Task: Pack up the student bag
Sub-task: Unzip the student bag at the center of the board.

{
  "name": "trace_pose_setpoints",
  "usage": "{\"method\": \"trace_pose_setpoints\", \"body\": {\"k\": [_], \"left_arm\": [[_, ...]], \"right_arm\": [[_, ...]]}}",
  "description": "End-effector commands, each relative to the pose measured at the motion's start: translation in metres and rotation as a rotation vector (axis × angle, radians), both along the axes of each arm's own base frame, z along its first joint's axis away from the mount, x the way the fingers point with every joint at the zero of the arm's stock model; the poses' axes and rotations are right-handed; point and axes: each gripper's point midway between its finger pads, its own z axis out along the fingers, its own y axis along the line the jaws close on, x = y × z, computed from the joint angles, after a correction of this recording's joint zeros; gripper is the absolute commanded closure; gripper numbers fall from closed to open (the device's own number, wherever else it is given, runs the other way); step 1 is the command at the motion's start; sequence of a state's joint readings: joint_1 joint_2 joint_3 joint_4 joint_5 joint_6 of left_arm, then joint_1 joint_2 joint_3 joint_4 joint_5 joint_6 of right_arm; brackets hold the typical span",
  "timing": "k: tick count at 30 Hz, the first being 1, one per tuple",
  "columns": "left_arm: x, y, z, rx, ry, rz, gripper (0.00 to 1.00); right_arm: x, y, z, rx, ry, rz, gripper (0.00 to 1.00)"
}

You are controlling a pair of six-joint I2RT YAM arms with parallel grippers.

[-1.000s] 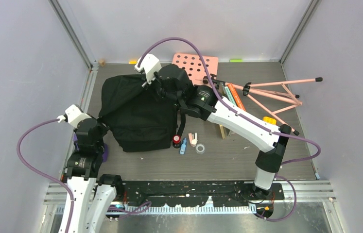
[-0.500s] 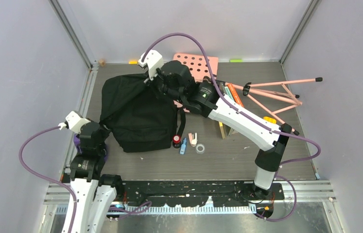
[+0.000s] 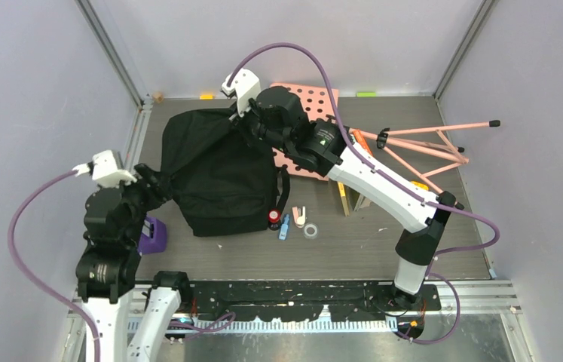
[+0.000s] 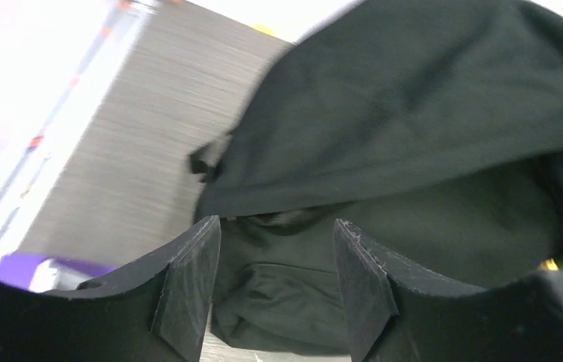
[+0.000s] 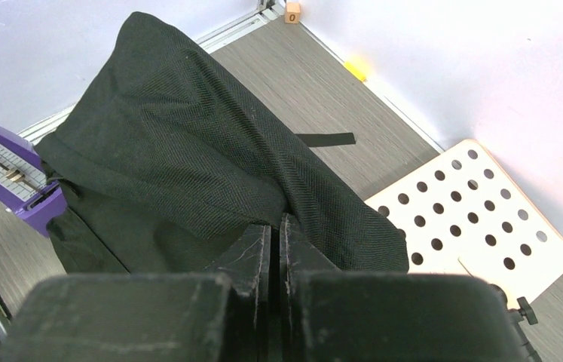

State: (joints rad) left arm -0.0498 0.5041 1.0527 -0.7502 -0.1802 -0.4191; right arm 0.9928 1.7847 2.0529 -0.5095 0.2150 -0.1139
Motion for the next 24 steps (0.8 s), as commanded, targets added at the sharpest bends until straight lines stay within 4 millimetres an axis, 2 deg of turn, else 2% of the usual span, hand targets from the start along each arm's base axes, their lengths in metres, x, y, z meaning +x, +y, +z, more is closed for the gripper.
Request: {"method": "trace_pose_setpoints", "body": {"k": [1, 4, 7, 10, 16, 24], "left_arm": [[0.02, -0.062, 0.001, 0.045, 0.03, -0.398, 0.42], [0.022, -0.083, 0.016, 0.051, -0.047, -0.528, 0.43], [0.019, -0.089, 0.023, 0.094, -0.107, -0.577, 0.43], [0.021, -0.086, 0.016, 0.124, -0.1, -0.57, 0.43], [0.032, -0.077, 0.005, 0.135, -0.057, -0.523, 0.5], [0.041, -0.065, -0.01, 0.14, -0.009, -0.452, 0.55]], "right_arm": [[0.0, -0.013, 0.051, 0.125, -0.043, -0.036, 1.0], [-0.002, -0.009, 0.05, 0.128, -0.022, -0.024, 1.0], [-0.001, -0.006, 0.046, 0.118, -0.008, -0.02, 1.0], [-0.001, -0.002, 0.043, 0.117, 0.005, -0.011, 1.0], [-0.006, 0.003, 0.045, 0.14, 0.023, 0.015, 1.0], [-0.006, 0.004, 0.047, 0.149, 0.027, 0.019, 1.0]]}}
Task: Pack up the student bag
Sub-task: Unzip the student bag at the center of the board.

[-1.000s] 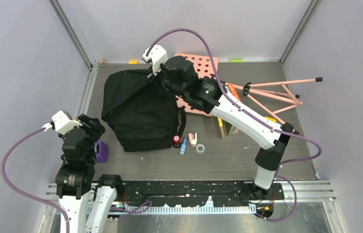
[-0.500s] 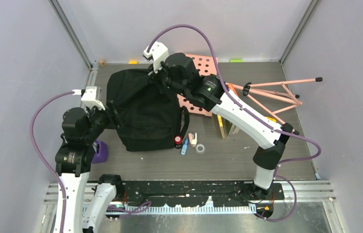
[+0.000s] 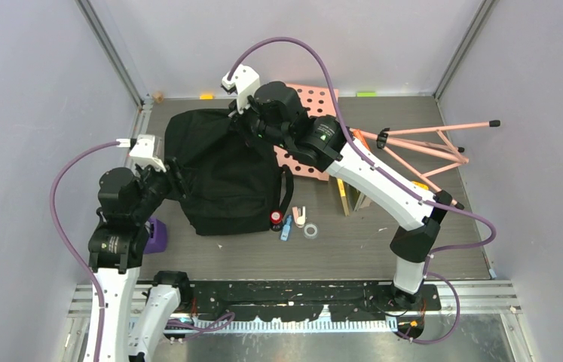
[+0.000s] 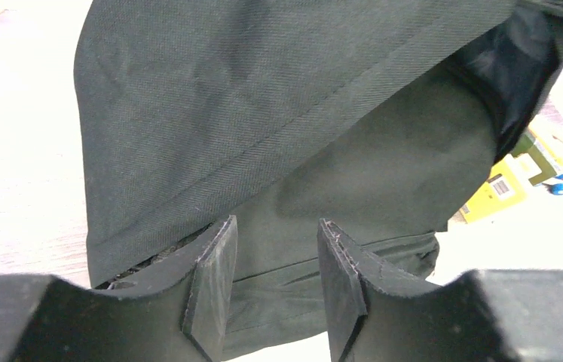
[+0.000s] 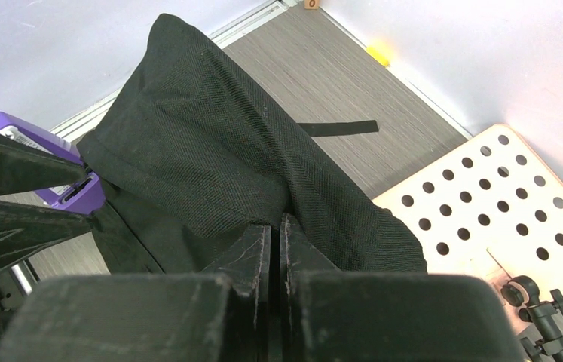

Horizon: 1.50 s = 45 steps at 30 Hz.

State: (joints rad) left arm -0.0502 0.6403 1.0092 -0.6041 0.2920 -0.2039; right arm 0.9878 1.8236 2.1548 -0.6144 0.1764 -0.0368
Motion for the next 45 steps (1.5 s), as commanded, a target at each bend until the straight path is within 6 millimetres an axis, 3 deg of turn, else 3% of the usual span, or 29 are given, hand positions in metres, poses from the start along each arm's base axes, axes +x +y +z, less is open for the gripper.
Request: {"method": "trace_pose_setpoints", "body": {"k": [1, 10, 25, 37, 40, 45], "left_arm": [[0.01, 0.013, -0.001, 0.028, -0.026, 0.069, 0.55], [0.018, 0.032, -0.018, 0.071, -0.008, 0.172, 0.55], [0.016, 0.049, 0.007, 0.123, -0.137, 0.246, 0.49], [0.026, 0.042, -0.023, 0.101, -0.059, 0.217, 0.5], [0.026, 0.057, -0.035, 0.122, -0.035, 0.304, 0.57], [0.016, 0.084, -0.032, 0.164, -0.028, 0.446, 0.87]], "right_arm": [[0.0, 0.001, 0.046, 0.126, -0.055, 0.003, 1.0], [-0.002, 0.001, 0.046, 0.128, -0.055, 0.01, 1.0], [-0.002, 0.002, 0.045, 0.124, -0.052, 0.018, 1.0], [-0.003, 0.004, 0.042, 0.121, -0.041, 0.024, 1.0], [-0.003, 0.004, 0.044, 0.129, -0.045, 0.023, 1.0], [0.007, 0.001, 0.044, 0.137, -0.06, -0.036, 1.0]]}}
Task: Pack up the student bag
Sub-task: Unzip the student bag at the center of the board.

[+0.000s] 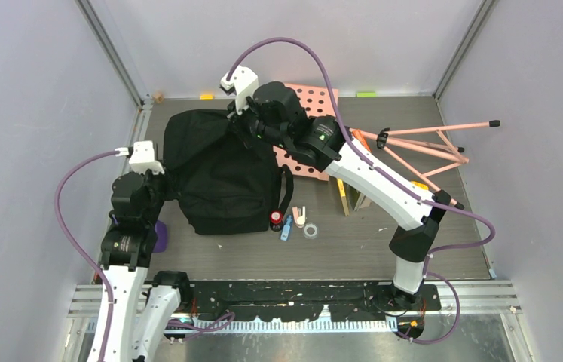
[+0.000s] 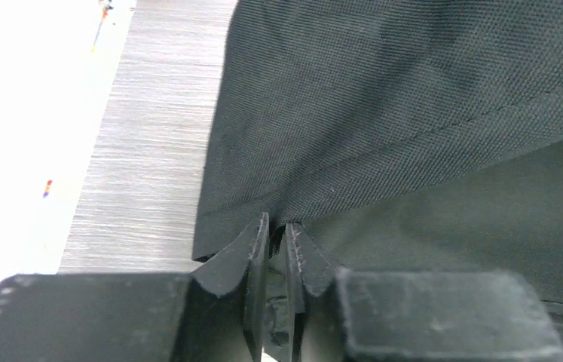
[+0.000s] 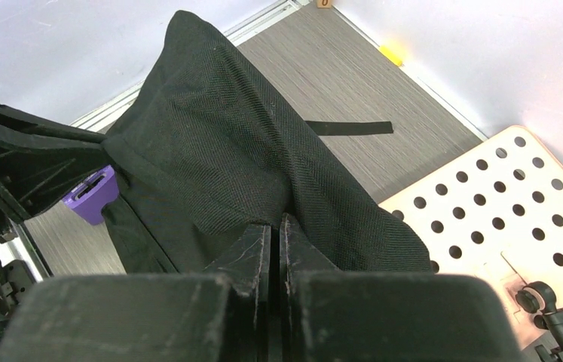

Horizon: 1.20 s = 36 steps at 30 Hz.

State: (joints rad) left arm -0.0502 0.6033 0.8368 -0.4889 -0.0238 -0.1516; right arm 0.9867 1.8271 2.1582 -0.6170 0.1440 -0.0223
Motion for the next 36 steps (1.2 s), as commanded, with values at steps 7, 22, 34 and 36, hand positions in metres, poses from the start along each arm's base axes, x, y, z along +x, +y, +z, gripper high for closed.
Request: {"method": "trace_pose_setpoints", "body": {"k": [7, 22, 34, 36], "left_arm": [[-0.037, 0.038, 0.017, 0.048, -0.027, 0.201, 1.0], [-0.093, -0.039, 0.028, 0.069, -0.022, -0.316, 1.0], [-0.087, -0.07, 0.061, 0.057, -0.067, -0.491, 0.45], [-0.075, -0.067, 0.081, 0.058, -0.124, -0.456, 0.39]], "right_arm": [[0.031, -0.013, 0.05, 0.161, -0.099, -0.186, 1.0], [0.082, -0.023, 0.055, 0.264, -0.041, -0.221, 1.0], [0.071, 0.003, 0.016, 0.128, -0.018, 0.057, 1.0], [0.069, 0.004, 0.011, 0.133, -0.01, 0.063, 1.0]]}}
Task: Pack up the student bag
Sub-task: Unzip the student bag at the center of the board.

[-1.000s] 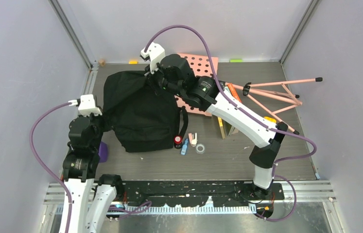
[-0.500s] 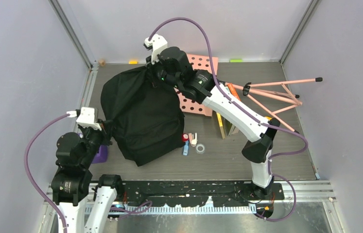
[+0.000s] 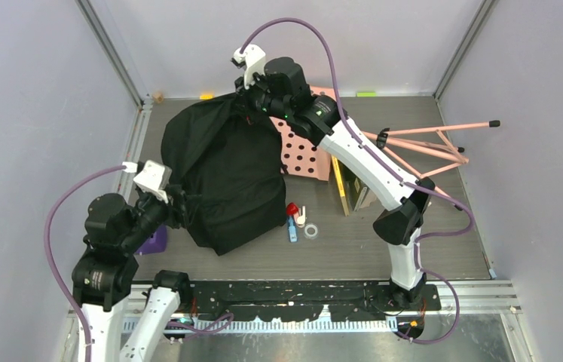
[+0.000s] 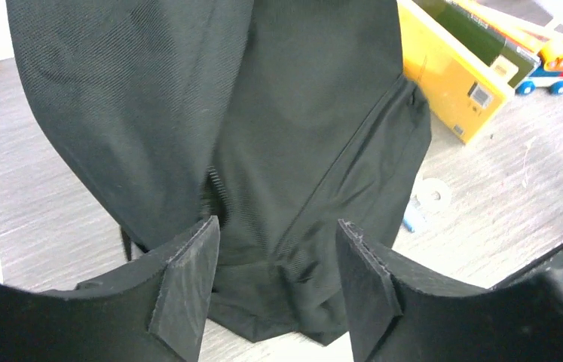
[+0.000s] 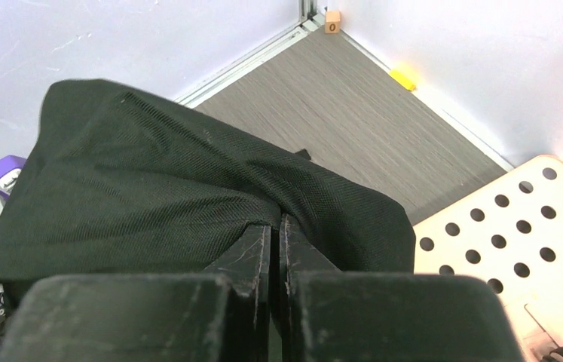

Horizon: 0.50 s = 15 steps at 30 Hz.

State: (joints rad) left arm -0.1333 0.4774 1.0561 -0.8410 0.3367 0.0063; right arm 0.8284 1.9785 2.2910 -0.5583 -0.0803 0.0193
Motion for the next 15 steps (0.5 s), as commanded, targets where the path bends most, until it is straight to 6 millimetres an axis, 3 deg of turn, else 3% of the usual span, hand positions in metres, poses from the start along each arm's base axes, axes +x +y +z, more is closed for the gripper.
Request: {"method": "trace_pose_setpoints", "body": {"k": [1, 6, 8, 11, 15], "left_arm": [[0.018, 0.0, 0.051, -0.037, -0.126, 0.026, 0.38], [0.052, -0.007, 0.109, -0.08, -0.291, 0.016, 0.35], [0.073, -0.011, 0.121, -0.078, -0.33, 0.004, 0.35], [0.099, -0.016, 0.135, -0.032, -0.422, -0.017, 0.31], [0.126, -0.027, 0.128, 0.075, -0.488, -0.06, 0.26]], "right_arm": [[0.004, -0.003, 0.017, 0.051, -0.053, 0.013, 1.0], [-0.004, 0.001, 0.015, 0.076, -0.029, 0.046, 1.0], [-0.006, 0.002, 0.014, 0.078, -0.024, 0.059, 1.0], [-0.009, 0.005, 0.013, 0.088, -0.017, 0.078, 1.0], [-0.011, 0.007, 0.014, 0.101, -0.008, 0.088, 1.0]]}}
